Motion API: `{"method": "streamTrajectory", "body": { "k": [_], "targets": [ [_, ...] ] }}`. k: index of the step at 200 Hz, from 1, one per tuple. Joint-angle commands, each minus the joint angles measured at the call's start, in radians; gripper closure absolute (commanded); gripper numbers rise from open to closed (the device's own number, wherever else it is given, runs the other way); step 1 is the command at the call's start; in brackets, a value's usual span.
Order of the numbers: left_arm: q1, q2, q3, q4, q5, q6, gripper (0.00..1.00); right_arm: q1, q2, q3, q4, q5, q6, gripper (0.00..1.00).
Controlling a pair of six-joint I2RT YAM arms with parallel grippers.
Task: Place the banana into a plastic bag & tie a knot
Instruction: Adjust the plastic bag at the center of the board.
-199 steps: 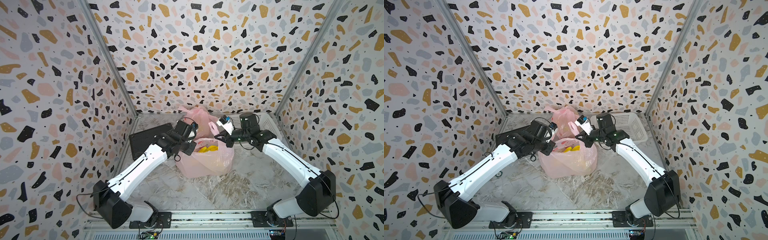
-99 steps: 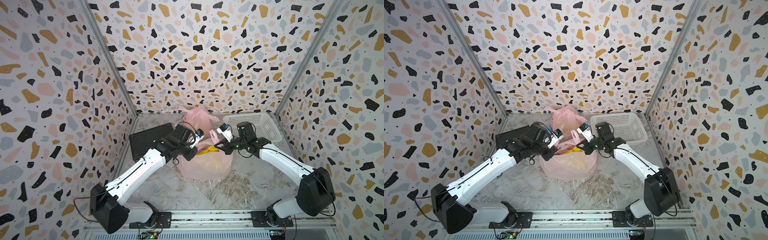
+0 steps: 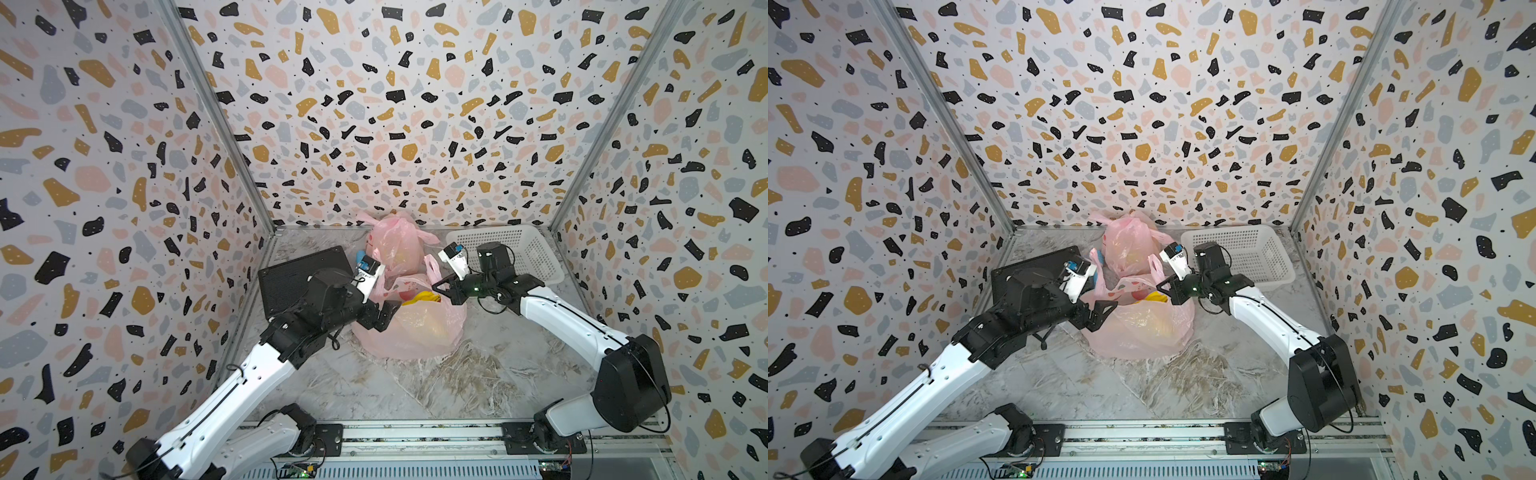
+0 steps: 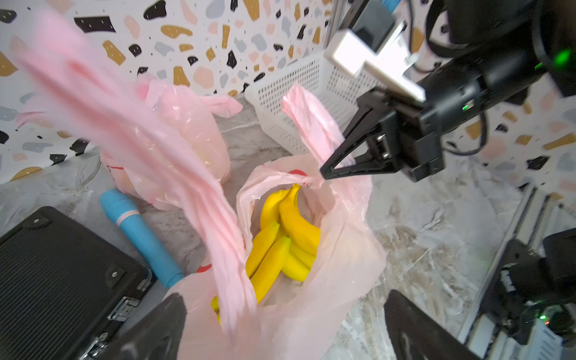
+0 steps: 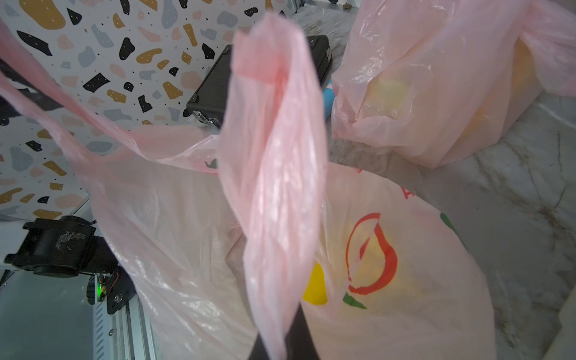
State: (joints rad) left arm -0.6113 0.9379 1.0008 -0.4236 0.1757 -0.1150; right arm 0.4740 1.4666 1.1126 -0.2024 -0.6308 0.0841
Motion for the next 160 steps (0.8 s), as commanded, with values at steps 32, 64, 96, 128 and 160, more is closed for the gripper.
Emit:
{"method": "streamTrajectory", "body": {
  "k": [32, 64, 96, 128, 160],
  "targets": [
    [-0.036, -0.184, -0.128, 0.089, -0.119, -0.205, 0.01, -0.041, -0.014, 0.047, -0.005, -0.026, 0.044, 1.00],
    [-0.020, -0.286, -0.276, 0.224, -0.166, -0.148, 0.01, -0.047, -0.009, 0.054, -0.009, -0.062, 0.053, 1.00],
    [0.193, -0.211, -0.320, 0.374, 0.173, -0.109, 0.00, -0.048, -0.011, 0.051, -0.005, -0.072, 0.064, 1.00],
    [0.409, -0.201, -0.377, 0.579, 0.559, -0.156, 0.00, -0.048, -0.016, 0.056, -0.006, -0.072, 0.095, 1.00],
    [0.479, -0.101, -0.380, 0.698, 0.751, -0.172, 0.07, -0.048, -0.019, 0.057, 0.000, -0.084, 0.110, 1.00]
  ]
}}
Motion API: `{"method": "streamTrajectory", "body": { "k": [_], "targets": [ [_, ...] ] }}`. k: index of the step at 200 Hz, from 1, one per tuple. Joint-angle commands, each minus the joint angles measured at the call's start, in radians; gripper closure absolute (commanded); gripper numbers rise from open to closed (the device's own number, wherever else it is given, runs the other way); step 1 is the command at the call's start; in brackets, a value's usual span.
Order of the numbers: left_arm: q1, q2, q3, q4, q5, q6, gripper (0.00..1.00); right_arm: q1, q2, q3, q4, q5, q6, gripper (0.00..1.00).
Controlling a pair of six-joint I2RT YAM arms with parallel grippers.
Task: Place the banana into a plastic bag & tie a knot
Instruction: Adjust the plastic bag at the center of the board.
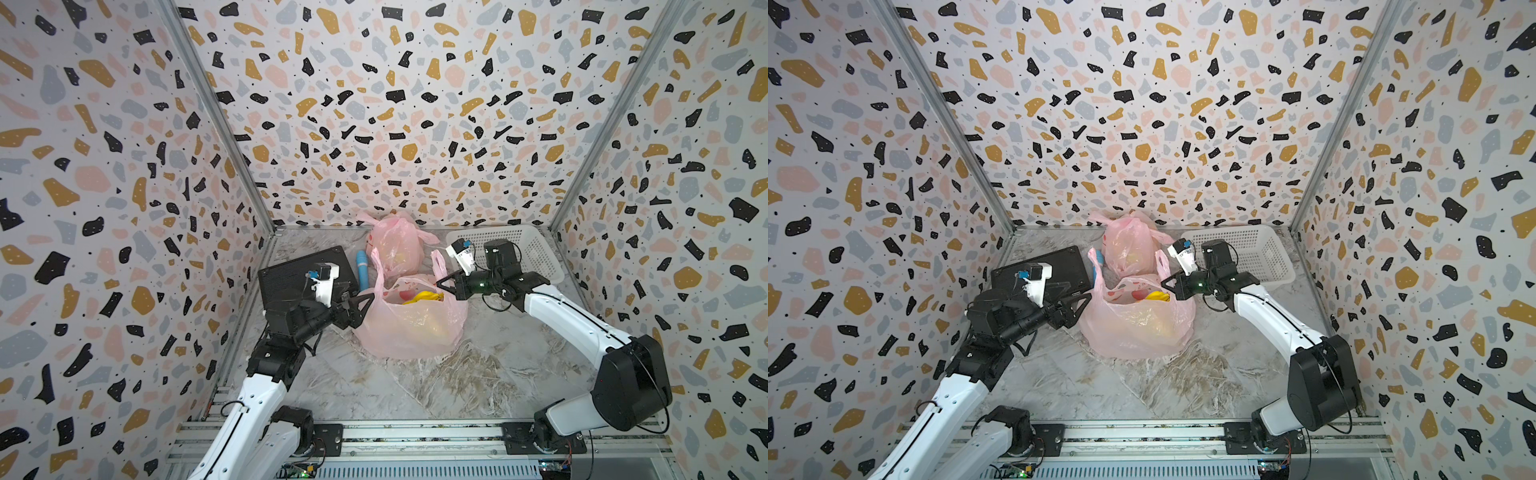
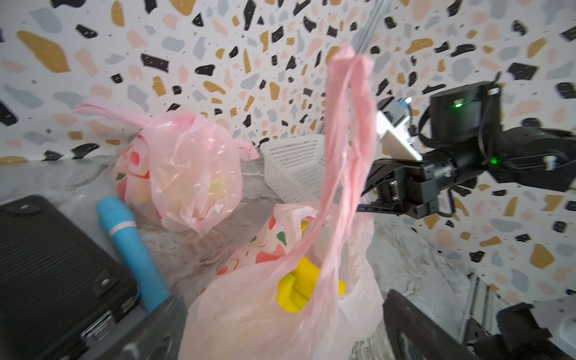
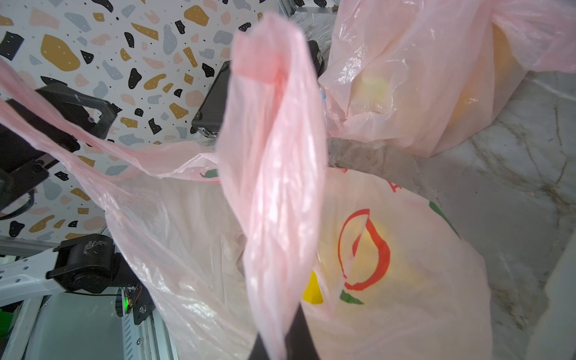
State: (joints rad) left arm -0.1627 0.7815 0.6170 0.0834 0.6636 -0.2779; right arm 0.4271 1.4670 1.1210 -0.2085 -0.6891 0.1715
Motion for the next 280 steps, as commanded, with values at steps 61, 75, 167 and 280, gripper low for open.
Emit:
{"method": "streamTrajectory", "body": {
  "k": [61, 75, 167, 280],
  "targets": [
    [0.034, 0.220, 0.030, 0.121, 0.319, 0.134, 0.26, -0.002, -0.025, 0.015, 0.087, -0.059, 0.093, 1.00],
    [0.036, 0.260, 0.039, 0.144, 0.327, 0.127, 0.32, -0.001, -0.031, 0.010, 0.092, -0.053, 0.100, 1.00],
    [0.006, 0.358, 0.061, 0.314, 0.403, 0.007, 0.49, 0.013, -0.013, 0.032, 0.065, 0.001, 0.123, 1.00],
    [-0.242, 0.294, 0.309, -0.254, -0.208, 0.136, 1.00, 0.087, -0.081, 0.072, -0.057, 0.271, 0.017, 1.00]
  ]
}}
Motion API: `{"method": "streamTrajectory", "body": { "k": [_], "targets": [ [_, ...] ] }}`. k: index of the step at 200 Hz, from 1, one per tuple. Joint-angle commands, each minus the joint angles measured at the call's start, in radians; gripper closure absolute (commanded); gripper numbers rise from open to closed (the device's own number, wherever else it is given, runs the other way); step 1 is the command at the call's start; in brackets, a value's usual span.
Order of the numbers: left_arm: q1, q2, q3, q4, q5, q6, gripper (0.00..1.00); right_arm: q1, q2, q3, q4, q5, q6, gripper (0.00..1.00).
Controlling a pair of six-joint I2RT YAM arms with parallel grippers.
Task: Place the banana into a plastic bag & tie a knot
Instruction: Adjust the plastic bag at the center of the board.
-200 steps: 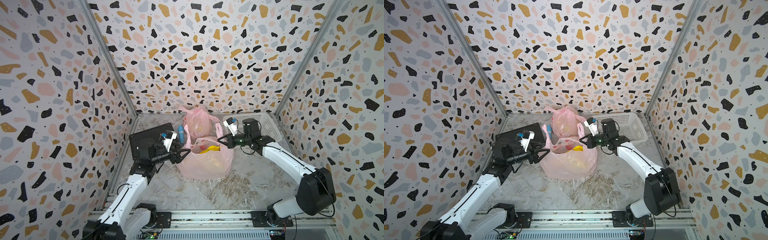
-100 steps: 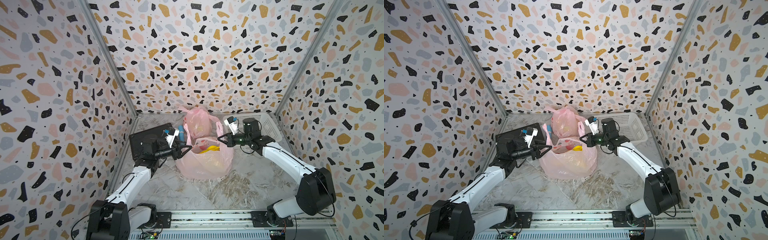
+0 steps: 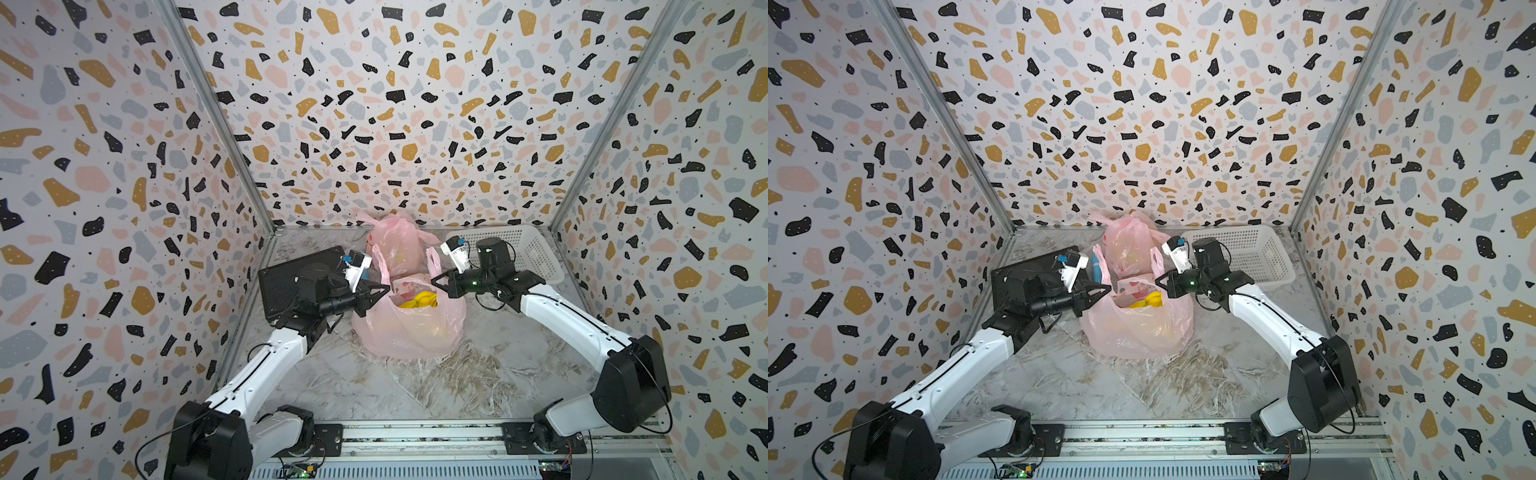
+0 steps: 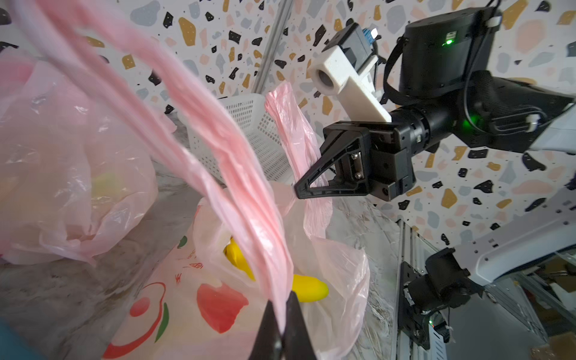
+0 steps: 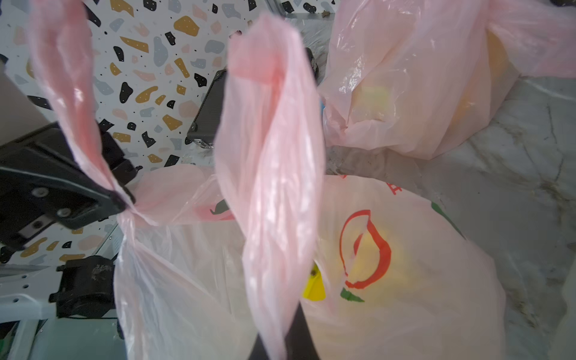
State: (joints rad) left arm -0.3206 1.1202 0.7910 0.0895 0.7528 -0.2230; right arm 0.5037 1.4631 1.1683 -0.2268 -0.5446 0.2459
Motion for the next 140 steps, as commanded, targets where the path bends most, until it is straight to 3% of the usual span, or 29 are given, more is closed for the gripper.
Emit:
{"method": "streamTrajectory", "body": {
  "k": [1, 43, 65, 88, 140],
  "targets": [
    [-0.089, -0.045, 0.142, -0.277, -0.306, 0.082, 1.00, 0.010, -0.080, 0.025, -0.040, 0.130, -0.061, 1.00],
    [-0.229, 0.007, 0.407, -0.666, -0.547, 0.120, 1.00, 0.013, -0.134, 0.147, -0.232, 0.173, -0.265, 1.00],
    [-0.284, 0.032, 0.486, -0.766, -0.585, 0.166, 1.00, 0.011, -0.177, 0.167, -0.260, 0.159, -0.402, 1.00],
    [-0.285, 0.058, 0.492, -0.775, -0.509, 0.236, 1.00, 0.011, -0.205, 0.117, -0.225, 0.081, -0.517, 1.00],
    [-0.244, 0.126, 0.457, -0.769, -0.178, 0.395, 1.00, 0.015, -0.127, 0.110, -0.362, -0.288, -0.642, 1.00]
  ]
}}
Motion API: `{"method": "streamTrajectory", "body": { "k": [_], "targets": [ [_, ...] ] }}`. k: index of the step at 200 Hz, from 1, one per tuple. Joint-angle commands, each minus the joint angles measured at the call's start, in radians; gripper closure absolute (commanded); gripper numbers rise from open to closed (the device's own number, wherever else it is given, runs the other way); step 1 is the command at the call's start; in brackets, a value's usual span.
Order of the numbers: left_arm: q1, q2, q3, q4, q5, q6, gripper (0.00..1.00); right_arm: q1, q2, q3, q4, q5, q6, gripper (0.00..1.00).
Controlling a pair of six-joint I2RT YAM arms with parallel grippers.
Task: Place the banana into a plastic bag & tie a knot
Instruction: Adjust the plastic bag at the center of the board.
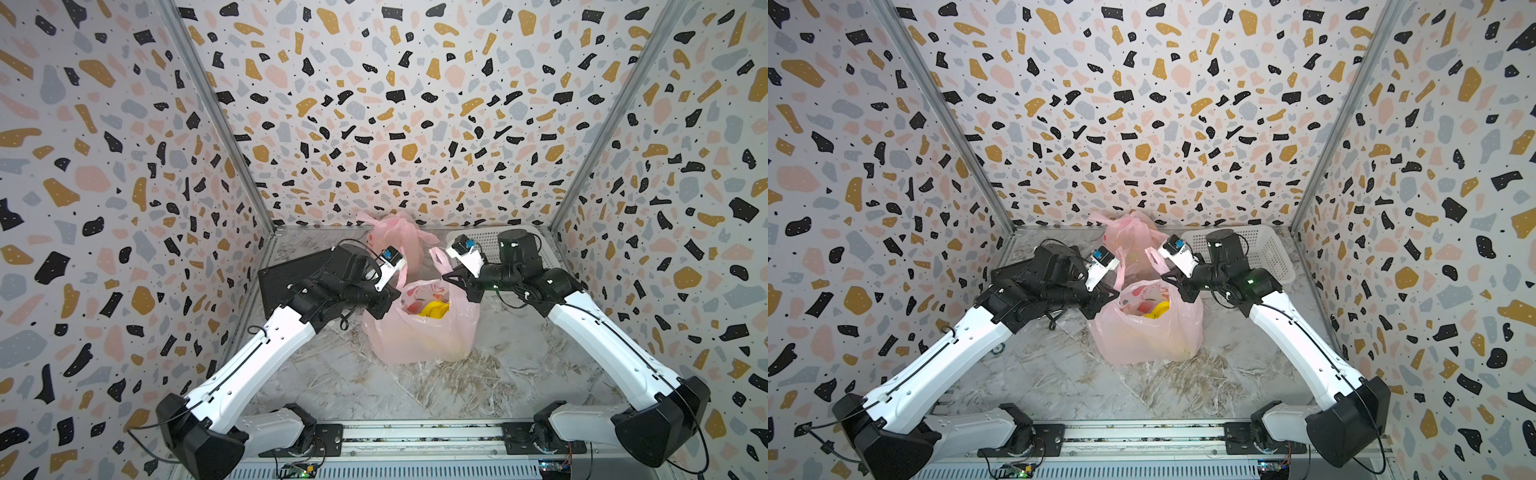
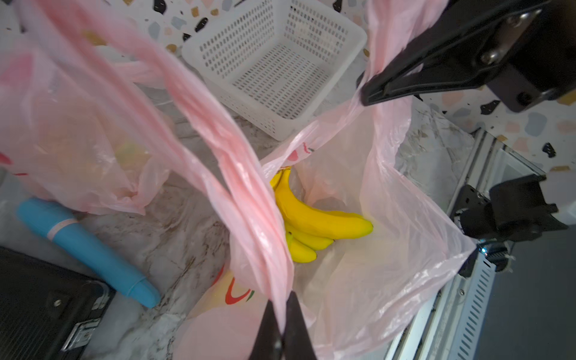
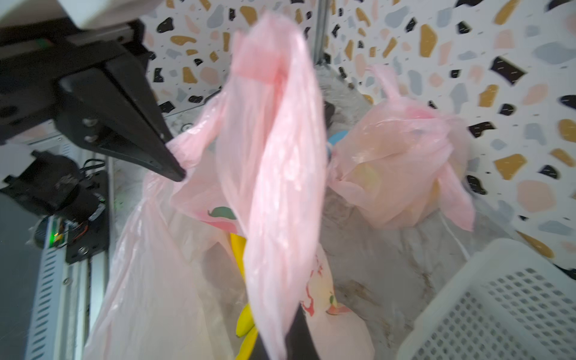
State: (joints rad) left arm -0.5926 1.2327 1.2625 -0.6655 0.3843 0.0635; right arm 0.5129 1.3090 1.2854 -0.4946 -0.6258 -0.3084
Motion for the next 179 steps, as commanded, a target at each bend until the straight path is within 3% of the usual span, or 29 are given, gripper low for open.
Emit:
{"method": "streamTrajectory", "body": {
  "k": [1, 24, 87, 159, 179],
  "targets": [
    [0.030, 0.015, -0.015, -0.015, 0.196, 0.111, 1.00, 0.007, 0.029, -0.006, -0.097, -0.212, -0.090, 1.00],
    [0.059, 0.054, -0.025, -0.018, 0.298, 0.145, 1.00, 0.021, 0.063, 0.010, -0.163, -0.292, -0.121, 1.00],
    [0.076, 0.136, -0.015, -0.058, 0.398, 0.199, 1.00, 0.064, 0.099, -0.026, -0.188, -0.372, -0.126, 1.00],
    [0.076, 0.094, -0.068, -0.026, 0.434, 0.203, 1.00, 0.093, 0.197, 0.046, -0.297, -0.331, -0.140, 1.00],
    [0.077, 0.083, -0.068, -0.021, 0.440, 0.204, 0.88, 0.095, 0.205, 0.062, -0.302, -0.339, -0.139, 1.00]
  ]
}}
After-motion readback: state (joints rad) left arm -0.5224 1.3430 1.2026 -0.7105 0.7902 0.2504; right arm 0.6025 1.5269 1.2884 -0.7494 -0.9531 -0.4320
